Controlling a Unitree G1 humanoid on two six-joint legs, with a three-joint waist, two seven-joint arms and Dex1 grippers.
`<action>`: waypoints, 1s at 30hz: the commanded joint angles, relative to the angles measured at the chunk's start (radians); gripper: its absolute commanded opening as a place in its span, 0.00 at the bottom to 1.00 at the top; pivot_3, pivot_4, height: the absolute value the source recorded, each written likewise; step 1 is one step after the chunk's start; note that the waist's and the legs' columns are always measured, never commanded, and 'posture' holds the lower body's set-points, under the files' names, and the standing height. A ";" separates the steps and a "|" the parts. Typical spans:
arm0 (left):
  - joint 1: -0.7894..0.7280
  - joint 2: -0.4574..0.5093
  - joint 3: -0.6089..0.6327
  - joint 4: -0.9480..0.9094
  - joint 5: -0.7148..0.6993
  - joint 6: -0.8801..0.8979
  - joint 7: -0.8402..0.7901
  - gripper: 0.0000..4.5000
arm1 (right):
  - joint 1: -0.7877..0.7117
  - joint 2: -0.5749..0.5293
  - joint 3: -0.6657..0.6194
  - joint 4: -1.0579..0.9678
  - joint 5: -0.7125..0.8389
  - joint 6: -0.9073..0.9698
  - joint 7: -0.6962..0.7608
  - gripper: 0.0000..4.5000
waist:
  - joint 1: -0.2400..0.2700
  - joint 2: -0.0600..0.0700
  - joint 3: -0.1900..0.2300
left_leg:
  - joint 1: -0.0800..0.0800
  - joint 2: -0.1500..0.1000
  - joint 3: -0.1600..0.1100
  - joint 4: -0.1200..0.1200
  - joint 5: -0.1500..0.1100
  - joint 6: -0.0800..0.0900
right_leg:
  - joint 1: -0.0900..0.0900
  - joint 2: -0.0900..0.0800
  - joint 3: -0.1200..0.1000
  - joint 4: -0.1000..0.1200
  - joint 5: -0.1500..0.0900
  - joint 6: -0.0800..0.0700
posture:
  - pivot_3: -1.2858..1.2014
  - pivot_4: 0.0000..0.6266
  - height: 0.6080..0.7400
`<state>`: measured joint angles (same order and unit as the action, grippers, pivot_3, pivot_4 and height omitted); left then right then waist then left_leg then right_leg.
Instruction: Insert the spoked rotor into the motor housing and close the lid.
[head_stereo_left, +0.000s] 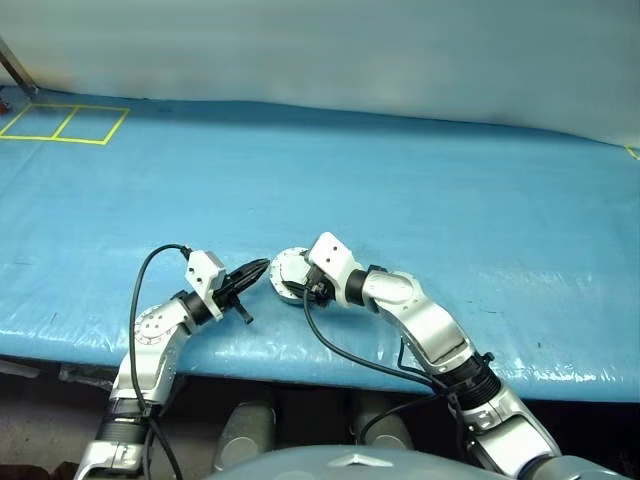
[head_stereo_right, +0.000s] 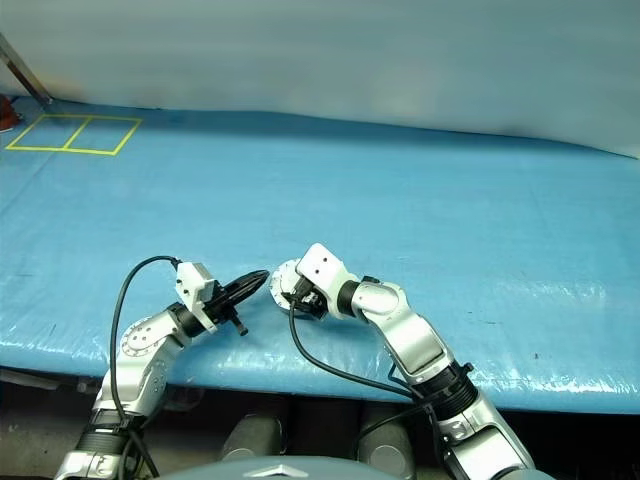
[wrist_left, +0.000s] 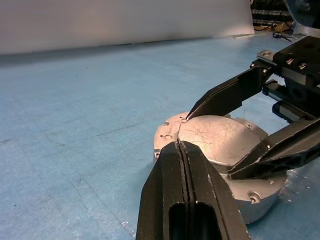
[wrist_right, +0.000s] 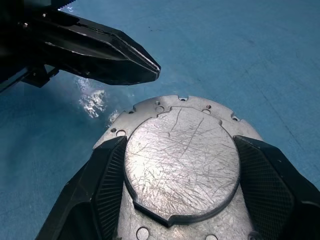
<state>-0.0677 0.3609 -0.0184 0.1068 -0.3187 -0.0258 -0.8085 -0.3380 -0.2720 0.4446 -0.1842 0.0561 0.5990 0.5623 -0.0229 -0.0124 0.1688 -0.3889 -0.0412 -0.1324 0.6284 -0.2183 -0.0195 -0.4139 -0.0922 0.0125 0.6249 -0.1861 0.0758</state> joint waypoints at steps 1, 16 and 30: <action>-0.017 0.001 -0.040 0.022 0.039 0.009 -0.011 0.00 | 0.023 -0.021 0.000 0.019 -0.032 0.031 -0.018 0.67 | -0.001 0.000 0.000 | 0.000 0.000 0.000 0.000 0.000 0.000 | 0.000 0.000 0.000 0.000 0.000 0.000 | 0.52 0.24 1.00; -0.001 -0.018 -0.059 0.012 0.027 0.026 -0.042 0.00 | 0.034 -0.023 -0.001 0.004 -0.028 0.039 -0.026 0.67 | 0.008 0.001 -0.003 | 0.001 0.000 0.000 0.000 0.000 0.000 | 0.001 0.000 0.000 0.000 0.000 0.000 | 0.52 0.24 1.00; 0.005 -0.005 -0.081 0.037 0.059 0.014 -0.045 0.00 | 0.068 -0.004 -0.094 -0.102 0.071 0.007 0.001 0.67 | 0.012 0.001 -0.003 | -0.001 -0.001 0.000 0.000 0.000 0.000 | 0.001 -0.001 0.000 -0.002 -0.001 0.001 | 0.52 0.24 1.00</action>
<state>-0.0784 0.3553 -0.0772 0.1236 -0.2861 -0.0235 -0.8515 -0.2758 -0.2769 0.3971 -0.2407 0.0912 0.6159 0.5517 -0.0109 -0.0117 0.1654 -0.3903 -0.0421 -0.1328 0.6282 -0.2185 -0.0195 -0.4136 -0.0935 0.0125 0.6231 -0.1865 0.0767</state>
